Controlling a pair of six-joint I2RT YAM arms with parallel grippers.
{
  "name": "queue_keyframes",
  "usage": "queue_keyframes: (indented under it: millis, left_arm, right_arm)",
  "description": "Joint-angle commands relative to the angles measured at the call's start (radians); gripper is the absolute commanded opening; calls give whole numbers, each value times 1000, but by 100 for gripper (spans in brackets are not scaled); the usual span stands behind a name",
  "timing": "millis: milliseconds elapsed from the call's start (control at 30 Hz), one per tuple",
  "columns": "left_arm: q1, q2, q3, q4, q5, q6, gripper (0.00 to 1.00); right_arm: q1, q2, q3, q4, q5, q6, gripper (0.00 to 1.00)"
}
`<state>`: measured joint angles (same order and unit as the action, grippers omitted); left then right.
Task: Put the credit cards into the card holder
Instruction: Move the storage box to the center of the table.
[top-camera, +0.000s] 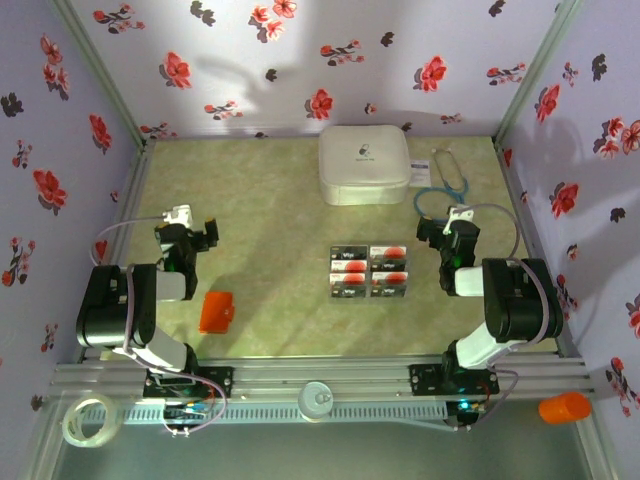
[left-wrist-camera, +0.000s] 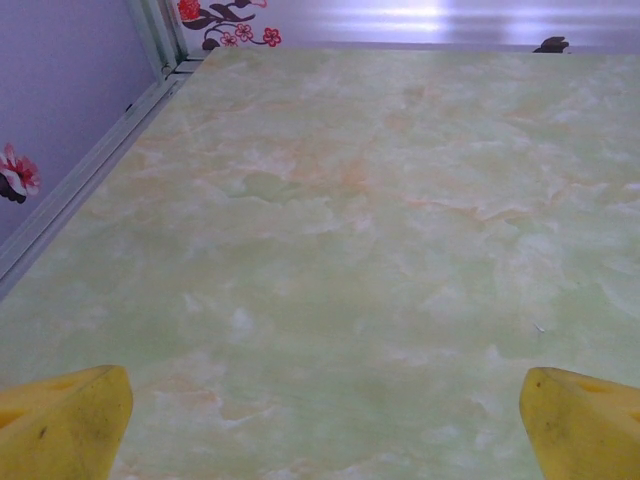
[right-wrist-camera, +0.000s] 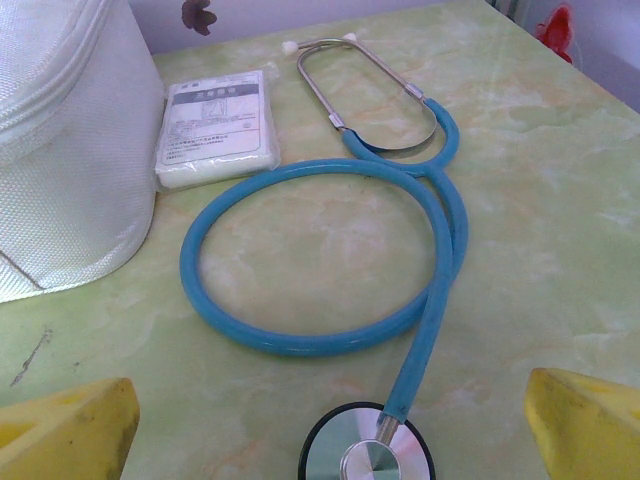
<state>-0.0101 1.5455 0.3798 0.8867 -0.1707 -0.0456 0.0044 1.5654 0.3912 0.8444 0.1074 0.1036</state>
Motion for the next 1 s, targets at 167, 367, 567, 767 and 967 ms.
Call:
queue_keyframes:
  millis: [167, 367, 567, 767, 967]
  left_arm:
    - [7, 2, 18, -3, 13, 4, 100]
    - [7, -1, 12, 2, 14, 6, 100]
    - [8, -2, 13, 2, 15, 4, 100]
    - [7, -46, 32, -63, 17, 3, 100]
    - [7, -118, 92, -228, -2, -2, 100]
  right_arm:
    - [-7, -3, 13, 13, -1, -12, 99]
    - [-6, -6, 7, 23, 1, -15, 99]
    - [-6, -8, 5, 25, 1, -12, 99]
    - [-9, -121, 54, -149, 50, 10, 99]
    - [-9, -265, 155, -372, 79, 25, 99]
